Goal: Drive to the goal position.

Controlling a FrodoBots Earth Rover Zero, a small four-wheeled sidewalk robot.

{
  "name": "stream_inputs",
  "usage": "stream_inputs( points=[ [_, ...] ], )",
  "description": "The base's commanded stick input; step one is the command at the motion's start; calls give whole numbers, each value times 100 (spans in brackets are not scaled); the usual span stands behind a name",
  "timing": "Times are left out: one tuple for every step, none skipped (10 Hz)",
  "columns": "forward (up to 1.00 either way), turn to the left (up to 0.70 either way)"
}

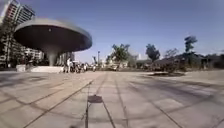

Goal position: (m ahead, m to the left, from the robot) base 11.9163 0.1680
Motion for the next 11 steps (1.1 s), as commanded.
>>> stream_inputs(
  points=[
    [70, 0],
    [70, 0],
    [70, 0],
    [70, 0],
    [70, 0],
    [70, 0],
    [70, 0],
    [70, 0],
    [70, 0],
    [70, 0],
    [70, 0]
  ],
)
